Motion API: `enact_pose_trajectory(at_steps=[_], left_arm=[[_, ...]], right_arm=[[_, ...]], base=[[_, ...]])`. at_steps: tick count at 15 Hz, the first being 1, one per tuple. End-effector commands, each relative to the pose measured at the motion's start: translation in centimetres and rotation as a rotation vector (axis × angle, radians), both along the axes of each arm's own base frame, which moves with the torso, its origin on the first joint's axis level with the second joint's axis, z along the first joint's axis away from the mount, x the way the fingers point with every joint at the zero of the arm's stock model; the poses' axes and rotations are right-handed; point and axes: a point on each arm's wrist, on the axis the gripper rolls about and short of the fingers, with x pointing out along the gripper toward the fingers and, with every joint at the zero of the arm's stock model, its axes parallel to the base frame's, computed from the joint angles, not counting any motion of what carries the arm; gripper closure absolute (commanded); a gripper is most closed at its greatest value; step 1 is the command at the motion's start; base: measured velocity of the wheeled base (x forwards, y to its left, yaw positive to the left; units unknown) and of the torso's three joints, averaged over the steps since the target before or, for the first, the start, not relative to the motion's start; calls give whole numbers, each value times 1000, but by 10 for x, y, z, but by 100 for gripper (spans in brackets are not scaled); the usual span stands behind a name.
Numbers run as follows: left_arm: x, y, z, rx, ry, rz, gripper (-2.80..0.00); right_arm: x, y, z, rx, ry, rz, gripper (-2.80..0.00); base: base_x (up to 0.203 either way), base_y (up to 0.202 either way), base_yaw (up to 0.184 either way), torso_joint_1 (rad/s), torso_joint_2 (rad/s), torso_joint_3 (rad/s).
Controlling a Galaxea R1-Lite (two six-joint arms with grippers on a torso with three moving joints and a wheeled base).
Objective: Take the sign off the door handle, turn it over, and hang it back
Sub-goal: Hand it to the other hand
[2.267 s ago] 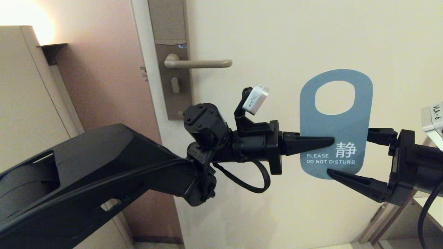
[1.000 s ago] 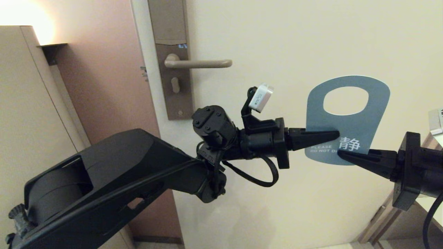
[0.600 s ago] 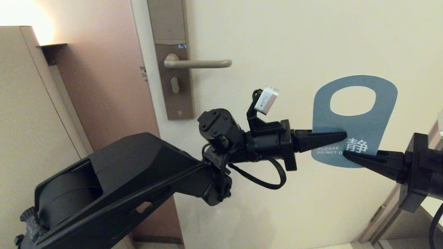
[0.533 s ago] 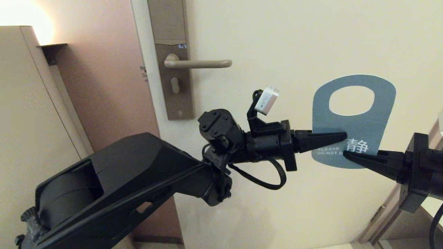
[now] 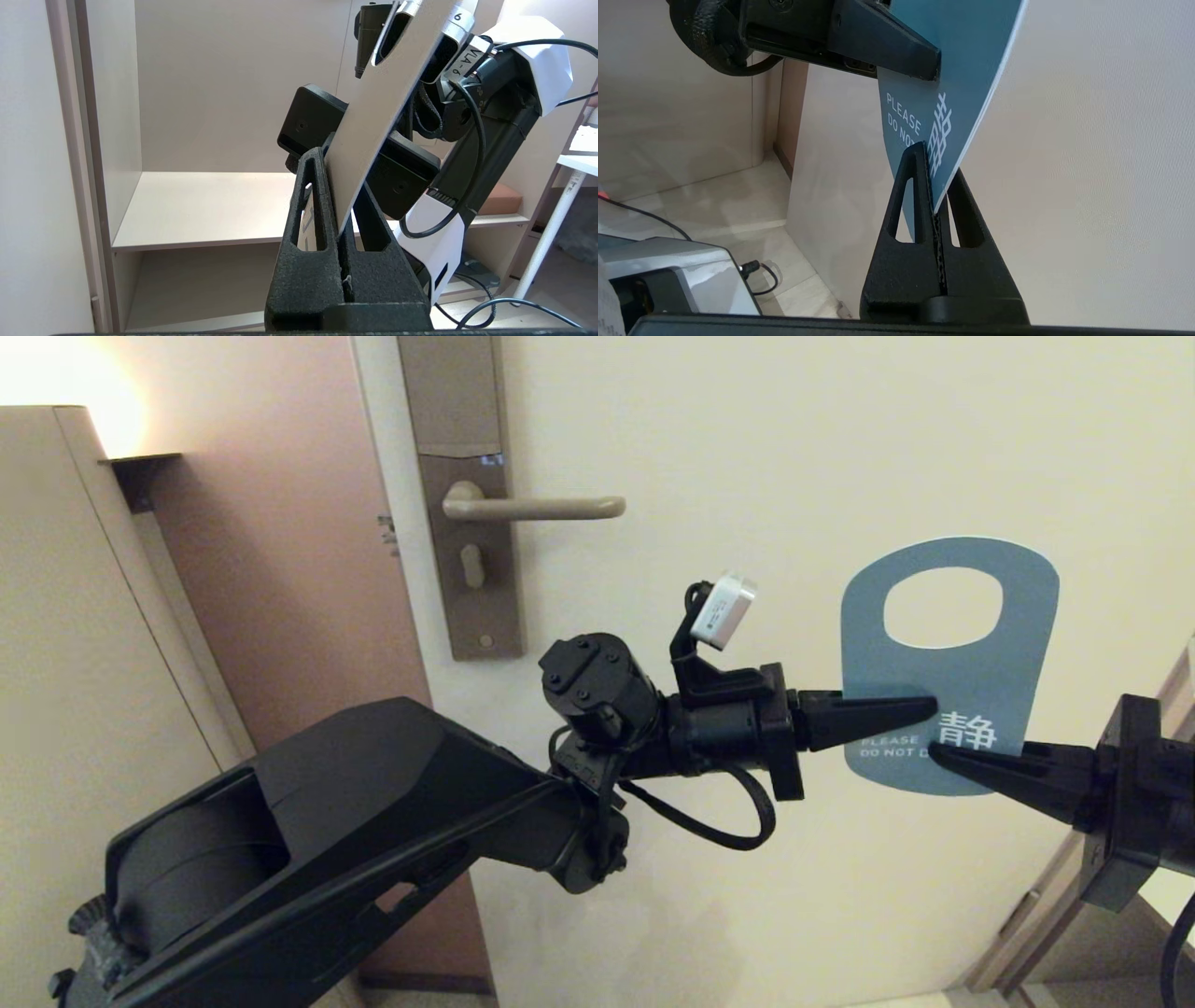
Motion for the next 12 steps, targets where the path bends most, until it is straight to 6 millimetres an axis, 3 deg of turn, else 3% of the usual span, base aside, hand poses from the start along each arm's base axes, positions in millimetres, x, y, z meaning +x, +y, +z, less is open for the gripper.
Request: enact_pose_trajectory(at_steps=[1,9,10,12], left_arm=[[-1,-1,-1,-1,-2,-7,0],[-1,1,0,-6,-10,-5,0],[-1,1,0,-10,-13,-5,-280],[-1,1,0,-15,-17,-3,-280]], right_arm=[[-1,4,0,-1,-2,25,0],[-1,6,-2,-2,4,37,0],[-1,6,-2,-2,6,37,0],[-1,6,-2,-3,8,37,0]], base=[[0,0,0,0,0,0],[0,0,0,0,0,0],[0,0,0,0,0,0],[0,0,0,0,0,0]])
